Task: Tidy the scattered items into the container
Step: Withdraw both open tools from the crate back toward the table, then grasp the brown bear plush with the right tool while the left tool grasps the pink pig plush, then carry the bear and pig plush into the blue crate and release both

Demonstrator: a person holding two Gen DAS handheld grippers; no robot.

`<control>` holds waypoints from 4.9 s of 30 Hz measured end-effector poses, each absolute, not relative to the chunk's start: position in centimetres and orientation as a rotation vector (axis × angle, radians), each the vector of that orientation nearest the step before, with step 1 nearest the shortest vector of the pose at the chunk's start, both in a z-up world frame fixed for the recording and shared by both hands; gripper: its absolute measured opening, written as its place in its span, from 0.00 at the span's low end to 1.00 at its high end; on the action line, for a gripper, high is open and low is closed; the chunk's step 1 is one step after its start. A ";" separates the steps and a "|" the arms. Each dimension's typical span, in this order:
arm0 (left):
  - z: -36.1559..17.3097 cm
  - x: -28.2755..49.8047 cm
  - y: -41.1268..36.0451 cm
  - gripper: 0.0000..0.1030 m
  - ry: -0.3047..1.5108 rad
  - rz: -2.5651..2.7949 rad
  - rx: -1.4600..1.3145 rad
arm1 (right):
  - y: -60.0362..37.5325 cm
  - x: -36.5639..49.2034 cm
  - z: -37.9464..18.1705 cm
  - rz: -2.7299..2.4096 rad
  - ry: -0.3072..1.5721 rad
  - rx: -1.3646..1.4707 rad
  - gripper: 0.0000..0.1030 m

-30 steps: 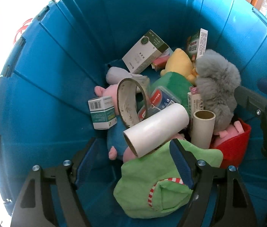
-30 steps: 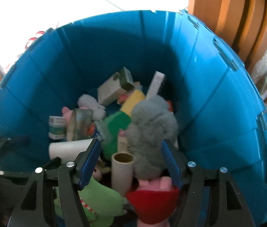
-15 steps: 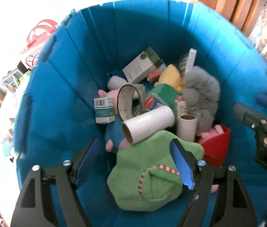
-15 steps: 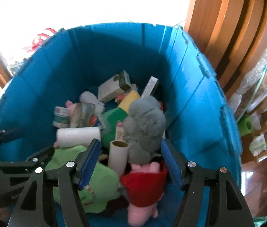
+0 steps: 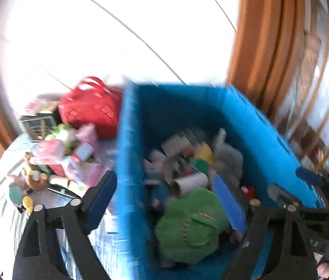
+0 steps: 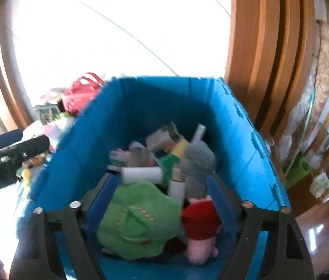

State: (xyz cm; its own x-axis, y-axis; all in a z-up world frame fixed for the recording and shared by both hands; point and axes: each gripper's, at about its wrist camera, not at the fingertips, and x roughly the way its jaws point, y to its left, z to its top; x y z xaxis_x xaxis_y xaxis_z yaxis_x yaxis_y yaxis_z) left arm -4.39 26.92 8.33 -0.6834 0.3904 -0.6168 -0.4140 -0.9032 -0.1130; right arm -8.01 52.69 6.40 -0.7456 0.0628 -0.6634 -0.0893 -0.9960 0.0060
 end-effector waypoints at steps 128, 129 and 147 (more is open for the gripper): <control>0.2 -23.8 -17.1 0.73 0.004 2.810 -0.859 | 3.8 -25.7 3.0 3.174 0.145 -1.004 0.74; 0.6 -23.1 -16.5 0.73 0.001 2.812 -0.850 | 4.4 -25.1 3.3 3.174 0.137 -0.996 0.74; 7.2 -13.2 -2.4 0.73 0.048 2.548 -0.617 | 19.2 -13.7 10.8 2.889 0.116 -0.681 0.74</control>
State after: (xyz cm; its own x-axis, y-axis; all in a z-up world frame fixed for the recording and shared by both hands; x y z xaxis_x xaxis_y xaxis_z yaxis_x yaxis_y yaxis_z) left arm -13.21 -2.43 7.19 -0.7649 0.4743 -0.4360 -0.4902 -0.8676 -0.0837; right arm -13.72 19.16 10.82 -0.8809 0.1481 -0.4495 -0.1836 -0.9823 0.0363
